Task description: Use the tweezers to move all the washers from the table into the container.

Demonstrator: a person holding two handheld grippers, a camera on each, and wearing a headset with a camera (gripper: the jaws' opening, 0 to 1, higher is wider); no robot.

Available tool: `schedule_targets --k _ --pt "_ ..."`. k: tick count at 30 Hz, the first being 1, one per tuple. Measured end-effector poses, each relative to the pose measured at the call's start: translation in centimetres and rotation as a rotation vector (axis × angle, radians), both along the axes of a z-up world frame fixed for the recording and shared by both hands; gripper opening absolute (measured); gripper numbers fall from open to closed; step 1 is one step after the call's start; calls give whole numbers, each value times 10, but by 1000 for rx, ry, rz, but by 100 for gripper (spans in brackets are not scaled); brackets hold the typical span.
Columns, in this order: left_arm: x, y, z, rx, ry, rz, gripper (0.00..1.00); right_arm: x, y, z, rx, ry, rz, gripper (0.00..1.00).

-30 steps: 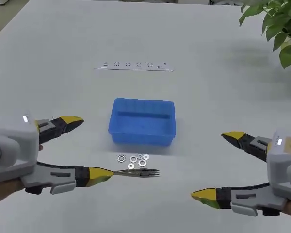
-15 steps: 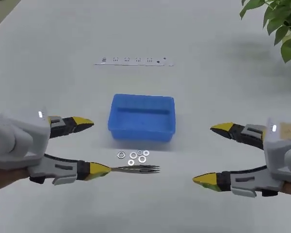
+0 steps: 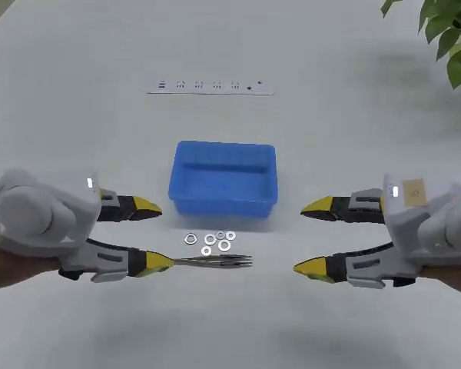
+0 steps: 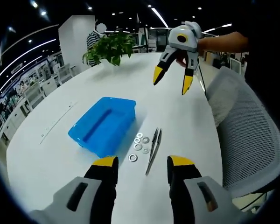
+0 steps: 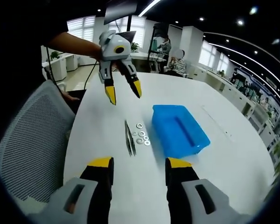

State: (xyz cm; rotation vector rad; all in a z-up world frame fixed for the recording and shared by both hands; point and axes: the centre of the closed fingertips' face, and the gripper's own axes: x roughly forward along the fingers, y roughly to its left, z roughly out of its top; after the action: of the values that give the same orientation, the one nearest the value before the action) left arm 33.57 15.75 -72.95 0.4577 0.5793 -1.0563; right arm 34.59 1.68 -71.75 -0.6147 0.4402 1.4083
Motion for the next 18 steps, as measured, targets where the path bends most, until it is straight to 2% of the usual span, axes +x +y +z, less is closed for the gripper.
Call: schedule_targets --k 7,14,18 --pt "1 -4 -11 26 15 -52 38 -1 9 -11 -36 3 83 38" --pt "-4 -7 -27 73 62 -116 30 1 17 -23 -80 10 156 33" --pt "-4 -9 -32 93 76 -143 26 0 22 -33 -116 26 195 31"
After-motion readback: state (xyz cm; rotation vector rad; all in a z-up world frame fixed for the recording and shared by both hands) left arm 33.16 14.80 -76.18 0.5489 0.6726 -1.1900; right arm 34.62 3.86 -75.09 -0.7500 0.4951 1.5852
